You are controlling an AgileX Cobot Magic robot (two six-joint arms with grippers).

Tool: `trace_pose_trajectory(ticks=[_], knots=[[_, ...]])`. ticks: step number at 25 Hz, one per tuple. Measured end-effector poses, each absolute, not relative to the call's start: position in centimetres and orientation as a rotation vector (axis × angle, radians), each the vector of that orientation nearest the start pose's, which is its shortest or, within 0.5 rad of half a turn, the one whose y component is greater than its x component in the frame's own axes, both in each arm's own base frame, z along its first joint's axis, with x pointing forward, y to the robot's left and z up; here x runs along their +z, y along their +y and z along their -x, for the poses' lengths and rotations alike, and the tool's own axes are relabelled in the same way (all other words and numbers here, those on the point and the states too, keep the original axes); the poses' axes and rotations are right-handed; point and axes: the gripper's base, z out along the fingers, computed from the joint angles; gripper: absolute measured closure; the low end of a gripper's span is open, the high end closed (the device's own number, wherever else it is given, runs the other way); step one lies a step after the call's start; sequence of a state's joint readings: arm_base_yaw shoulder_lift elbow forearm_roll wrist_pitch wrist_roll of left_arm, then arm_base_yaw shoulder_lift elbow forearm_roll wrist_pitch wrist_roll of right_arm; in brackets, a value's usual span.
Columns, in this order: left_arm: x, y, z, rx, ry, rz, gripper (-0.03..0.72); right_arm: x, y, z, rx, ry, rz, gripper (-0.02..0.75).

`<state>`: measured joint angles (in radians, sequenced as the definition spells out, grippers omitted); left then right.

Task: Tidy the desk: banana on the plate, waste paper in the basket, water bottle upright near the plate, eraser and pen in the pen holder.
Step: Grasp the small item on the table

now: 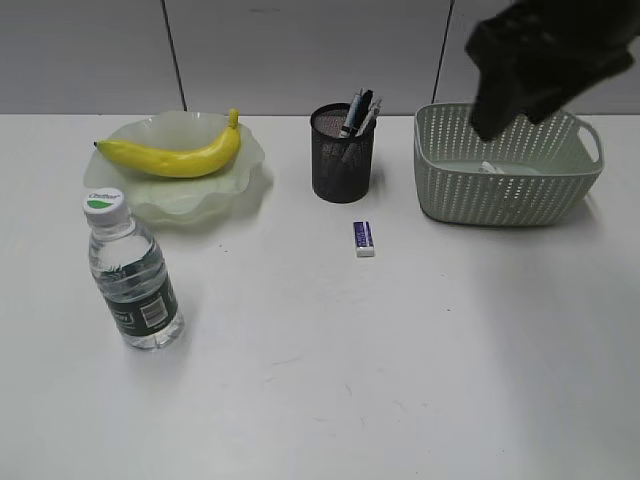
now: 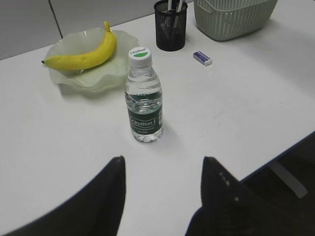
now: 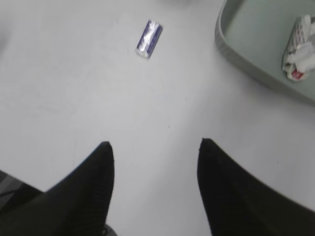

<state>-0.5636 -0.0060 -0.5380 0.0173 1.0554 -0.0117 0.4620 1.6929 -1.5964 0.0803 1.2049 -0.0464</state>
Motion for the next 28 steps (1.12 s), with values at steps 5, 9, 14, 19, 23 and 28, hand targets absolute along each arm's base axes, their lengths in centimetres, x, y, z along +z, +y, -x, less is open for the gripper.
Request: trace_pose_trajectory(ticks=[5,9,14,19,23,28], knots=[[28.8,0.7,0.8,-0.349,1.936,-0.546,0.316,33.9,13.0,-24.5,0.211,2.730,0.687,0.302],[28.8,0.7,0.8,-0.349,1.936,-0.546,0.316,33.5,10.1,-18.7,0.214,2.716,0.684,0.302],[28.8,0.7,0.8,-0.349,1.936,-0.546,0.331,32.8,6.7,-12.0,0.235,2.629,0.667,0.302],[28.8,0.7,0.8,-0.349,1.936,-0.546,0.333,31.7,3.7,-5.9,0.267,2.452,0.632,0.302],[28.8,0.7,0.8,-0.349,1.936,-0.546,0.333,30.1,1.9,-2.4,0.294,2.270,0.590,0.302],[28.8,0.6,0.8,-0.350,1.938,-0.547,0.337,28.3,0.6,-0.3,0.303,2.065,0.538,0.302]])
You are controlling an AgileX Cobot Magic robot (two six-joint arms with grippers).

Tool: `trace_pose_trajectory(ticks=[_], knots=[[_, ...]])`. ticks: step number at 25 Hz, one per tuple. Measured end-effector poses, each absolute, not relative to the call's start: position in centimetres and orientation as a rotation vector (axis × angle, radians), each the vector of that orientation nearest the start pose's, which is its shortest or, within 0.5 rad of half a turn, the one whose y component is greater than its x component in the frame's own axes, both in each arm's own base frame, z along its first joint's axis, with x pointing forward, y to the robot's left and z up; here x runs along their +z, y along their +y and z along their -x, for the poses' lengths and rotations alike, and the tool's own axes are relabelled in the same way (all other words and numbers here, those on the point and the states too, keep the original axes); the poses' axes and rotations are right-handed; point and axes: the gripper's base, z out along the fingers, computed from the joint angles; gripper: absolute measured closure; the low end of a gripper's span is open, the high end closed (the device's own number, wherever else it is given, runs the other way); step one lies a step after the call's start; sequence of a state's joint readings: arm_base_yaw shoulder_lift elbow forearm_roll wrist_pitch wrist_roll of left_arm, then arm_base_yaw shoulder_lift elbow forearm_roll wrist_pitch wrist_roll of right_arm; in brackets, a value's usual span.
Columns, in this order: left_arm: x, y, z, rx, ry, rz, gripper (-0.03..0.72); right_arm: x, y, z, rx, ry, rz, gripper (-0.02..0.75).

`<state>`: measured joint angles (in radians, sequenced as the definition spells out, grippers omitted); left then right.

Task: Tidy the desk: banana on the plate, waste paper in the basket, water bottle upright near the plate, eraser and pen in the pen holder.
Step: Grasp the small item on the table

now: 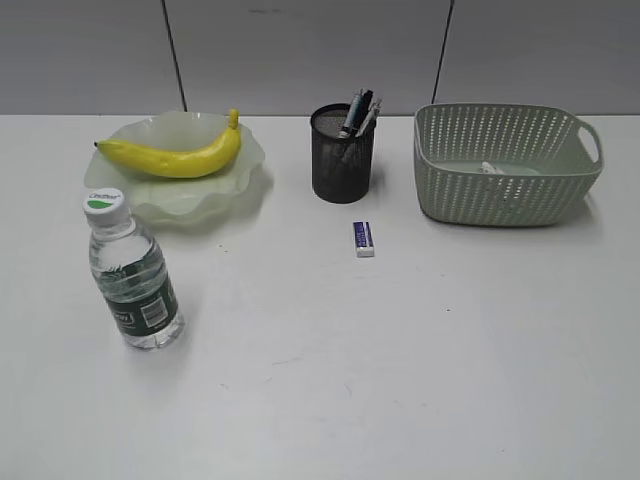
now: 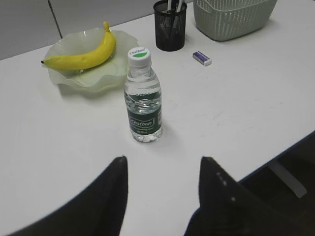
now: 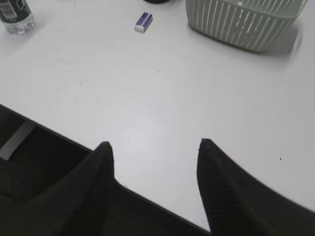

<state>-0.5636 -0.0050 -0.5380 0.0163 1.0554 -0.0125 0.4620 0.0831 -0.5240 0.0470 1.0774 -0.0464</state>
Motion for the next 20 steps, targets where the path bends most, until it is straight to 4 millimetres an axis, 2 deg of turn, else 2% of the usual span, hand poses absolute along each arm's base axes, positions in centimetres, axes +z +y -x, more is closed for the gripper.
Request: trace_pose_trajectory(ticks=[4,7,9,14,17,20], knots=[[29.0,-0.1,-0.2,-0.355,1.998,-0.565,0.337,28.1,0.0,0.7,0.307,1.968,0.512,0.302],[30.2,-1.5,-2.0,-0.388,2.022,-0.570,0.337,28.2,-0.1,0.7,0.299,1.957,0.508,0.302],[31.1,-3.1,-3.9,-0.439,2.033,-0.562,0.337,28.2,-0.1,0.7,0.296,1.957,0.508,0.302],[32.1,-7.8,-10.3,-0.528,2.120,-0.545,0.337,28.2,-0.1,0.7,0.293,1.957,0.508,0.302],[30.8,-11.2,-15.4,-0.505,2.285,-0.568,0.337,28.2,-0.1,0.7,0.292,1.956,0.506,0.302],[30.5,-14.5,-19.2,-0.500,2.354,-0.618,0.337,28.2,-0.2,0.7,0.290,1.956,0.506,0.302]])
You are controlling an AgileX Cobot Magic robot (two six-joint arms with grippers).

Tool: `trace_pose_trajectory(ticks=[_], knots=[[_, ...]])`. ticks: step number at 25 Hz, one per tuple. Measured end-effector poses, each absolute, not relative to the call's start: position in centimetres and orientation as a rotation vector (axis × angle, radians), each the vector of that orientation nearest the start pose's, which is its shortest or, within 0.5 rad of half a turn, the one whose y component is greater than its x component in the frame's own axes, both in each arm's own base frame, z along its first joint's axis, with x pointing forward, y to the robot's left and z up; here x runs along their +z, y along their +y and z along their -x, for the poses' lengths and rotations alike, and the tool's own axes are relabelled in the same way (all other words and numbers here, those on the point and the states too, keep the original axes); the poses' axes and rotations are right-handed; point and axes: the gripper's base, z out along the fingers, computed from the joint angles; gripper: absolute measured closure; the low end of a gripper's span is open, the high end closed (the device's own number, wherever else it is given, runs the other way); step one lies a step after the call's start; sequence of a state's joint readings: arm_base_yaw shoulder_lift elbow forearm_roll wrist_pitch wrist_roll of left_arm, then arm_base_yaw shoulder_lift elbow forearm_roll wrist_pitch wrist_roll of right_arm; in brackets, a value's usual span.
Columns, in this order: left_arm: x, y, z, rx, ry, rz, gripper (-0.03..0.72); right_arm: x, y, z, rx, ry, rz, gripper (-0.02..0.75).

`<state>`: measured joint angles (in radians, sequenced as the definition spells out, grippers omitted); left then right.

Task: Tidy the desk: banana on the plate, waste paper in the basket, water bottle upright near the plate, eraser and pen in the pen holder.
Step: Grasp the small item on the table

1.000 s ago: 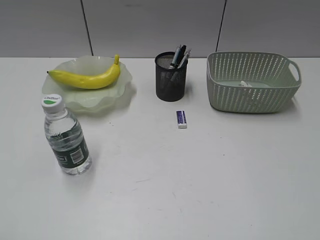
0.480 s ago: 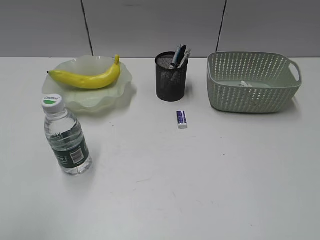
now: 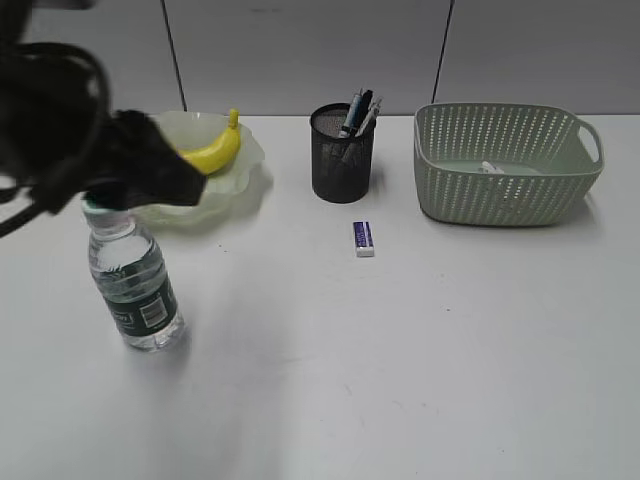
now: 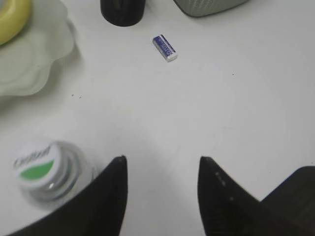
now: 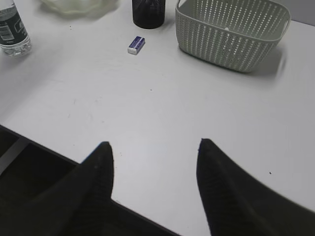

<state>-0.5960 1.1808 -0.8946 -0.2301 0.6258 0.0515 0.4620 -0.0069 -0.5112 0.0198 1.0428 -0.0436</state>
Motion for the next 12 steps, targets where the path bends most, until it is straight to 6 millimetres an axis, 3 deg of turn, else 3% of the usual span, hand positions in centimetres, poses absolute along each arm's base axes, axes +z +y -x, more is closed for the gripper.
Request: trace_pose_trajectory(ticks=[6,12], knots=[[29.9,-22.6,-24.4,-0.540,2.376,-0.752,0.337,28.2,-0.2,0.7,0.290,1.955,0.506,0.302],[26.7,-28.4,-29.5,-0.579,2.514,-0.653,0.337,28.2,-0.2,0.7,0.290,1.955,0.506,0.302]])
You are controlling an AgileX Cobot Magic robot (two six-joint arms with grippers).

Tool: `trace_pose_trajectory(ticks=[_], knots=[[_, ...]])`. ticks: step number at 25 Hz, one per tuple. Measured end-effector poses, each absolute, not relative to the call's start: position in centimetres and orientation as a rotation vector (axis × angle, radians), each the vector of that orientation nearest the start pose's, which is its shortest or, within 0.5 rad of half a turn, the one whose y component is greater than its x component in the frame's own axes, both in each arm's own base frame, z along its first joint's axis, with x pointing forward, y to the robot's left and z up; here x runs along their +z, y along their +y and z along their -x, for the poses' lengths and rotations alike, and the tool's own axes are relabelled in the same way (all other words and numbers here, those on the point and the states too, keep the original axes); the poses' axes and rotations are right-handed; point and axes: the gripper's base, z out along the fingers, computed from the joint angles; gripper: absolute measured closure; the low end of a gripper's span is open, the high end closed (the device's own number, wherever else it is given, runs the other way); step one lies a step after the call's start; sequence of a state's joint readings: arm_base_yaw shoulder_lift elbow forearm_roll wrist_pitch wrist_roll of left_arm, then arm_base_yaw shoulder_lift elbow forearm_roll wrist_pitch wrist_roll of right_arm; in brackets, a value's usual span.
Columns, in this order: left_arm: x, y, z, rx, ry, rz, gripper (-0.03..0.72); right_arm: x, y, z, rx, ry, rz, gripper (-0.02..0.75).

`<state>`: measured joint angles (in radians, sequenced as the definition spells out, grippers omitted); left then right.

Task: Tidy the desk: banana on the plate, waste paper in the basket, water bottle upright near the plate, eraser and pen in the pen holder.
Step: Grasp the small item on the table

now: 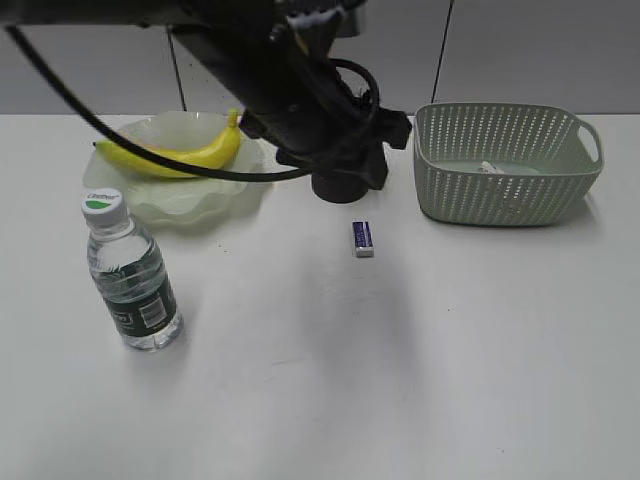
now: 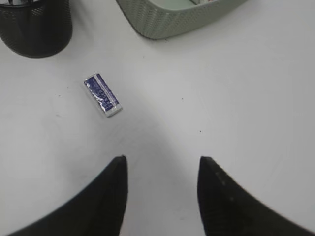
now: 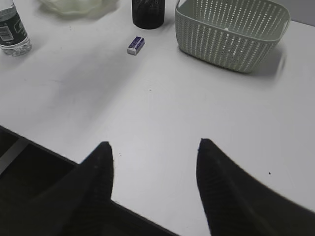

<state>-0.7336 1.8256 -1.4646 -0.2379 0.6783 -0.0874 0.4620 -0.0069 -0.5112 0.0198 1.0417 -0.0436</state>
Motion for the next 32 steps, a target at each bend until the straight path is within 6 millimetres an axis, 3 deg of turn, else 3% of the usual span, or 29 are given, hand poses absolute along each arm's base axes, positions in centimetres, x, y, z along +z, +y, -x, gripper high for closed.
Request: trace_pose_trajectory(ticks=[6,13,22,32], knots=[[23.4,-32.4,-34.0,-0.532,2.683,-0.549,0.330,28.2,-0.1,0.6,0.290,1.955,0.506,0.302],[19.4,-34.5,-37.4,-0.348,2.833,-0.436,0.271,28.2,-0.1,0.6,0.290,1.954,0.506,0.302],[15.8,-35.4,-39.1,-0.269,2.842,-0.401,0.265,28.2,-0.1,0.6,0.290,1.954,0.506,0.302],[13.6,-35.7,-39.6,-0.266,2.826,-0.404,0.265,28.2,-0.1,0.6,0.290,1.954,0.506,0.302]])
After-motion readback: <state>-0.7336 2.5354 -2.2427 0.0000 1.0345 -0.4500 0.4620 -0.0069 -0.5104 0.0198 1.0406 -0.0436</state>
